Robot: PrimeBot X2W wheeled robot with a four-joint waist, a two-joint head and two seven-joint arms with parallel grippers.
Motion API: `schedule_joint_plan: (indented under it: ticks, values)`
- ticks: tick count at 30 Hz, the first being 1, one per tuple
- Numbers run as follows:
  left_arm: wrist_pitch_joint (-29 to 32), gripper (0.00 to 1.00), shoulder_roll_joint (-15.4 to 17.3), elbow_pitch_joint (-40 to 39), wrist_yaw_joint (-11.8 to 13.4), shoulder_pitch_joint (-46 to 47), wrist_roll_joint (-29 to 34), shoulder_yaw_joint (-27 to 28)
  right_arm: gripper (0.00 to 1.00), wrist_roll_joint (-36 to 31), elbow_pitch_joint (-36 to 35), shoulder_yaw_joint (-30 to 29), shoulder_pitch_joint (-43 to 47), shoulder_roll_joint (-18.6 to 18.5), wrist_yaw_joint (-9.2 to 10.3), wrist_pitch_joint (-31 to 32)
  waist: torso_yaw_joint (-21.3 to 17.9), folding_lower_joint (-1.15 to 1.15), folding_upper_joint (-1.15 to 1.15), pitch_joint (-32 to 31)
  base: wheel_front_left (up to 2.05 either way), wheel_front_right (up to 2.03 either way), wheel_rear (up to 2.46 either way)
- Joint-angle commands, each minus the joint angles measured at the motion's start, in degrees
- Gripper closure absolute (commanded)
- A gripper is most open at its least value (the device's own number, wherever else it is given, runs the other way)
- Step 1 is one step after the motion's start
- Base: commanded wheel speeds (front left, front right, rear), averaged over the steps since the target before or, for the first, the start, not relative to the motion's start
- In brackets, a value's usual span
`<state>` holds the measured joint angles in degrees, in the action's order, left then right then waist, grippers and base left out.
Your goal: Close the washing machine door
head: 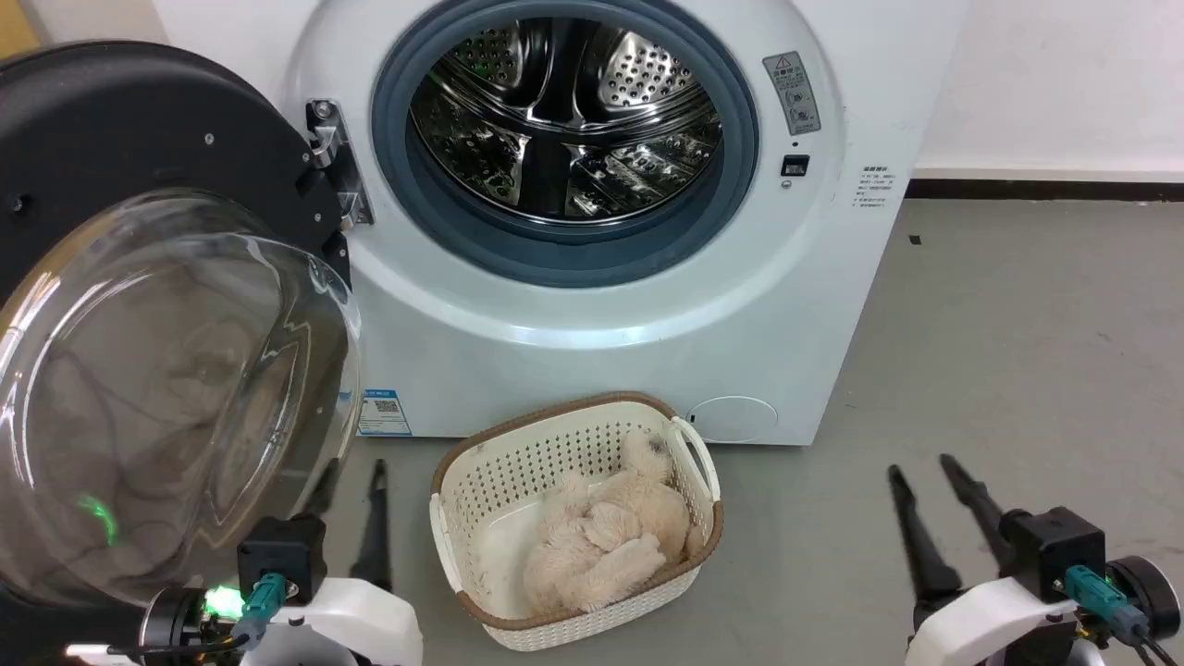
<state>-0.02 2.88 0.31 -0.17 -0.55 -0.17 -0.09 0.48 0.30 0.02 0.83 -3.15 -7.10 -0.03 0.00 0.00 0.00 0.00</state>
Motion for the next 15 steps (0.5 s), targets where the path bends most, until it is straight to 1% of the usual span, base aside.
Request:
schedule_joint_plan:
  ticks: [1,15]
  values:
    - [-0.01,0.0,0.0,0.0,0.0,0.0,0.0,0.0,0.0,0.01,0.01,0.0,0.0,-0.01,0.01,-0.01,0.0,0.0,0.0,0.0,0.0,0.0,0.0]
    - [-1.61,0.0,0.0,0.35,0.4,-0.08,-0.63,-0.31,0.0,1.38,0.26,0.34,0.02,0.02,-0.03,-1.6,0.45,0.0,0.0,0.08,0.0,0.0,0.0]
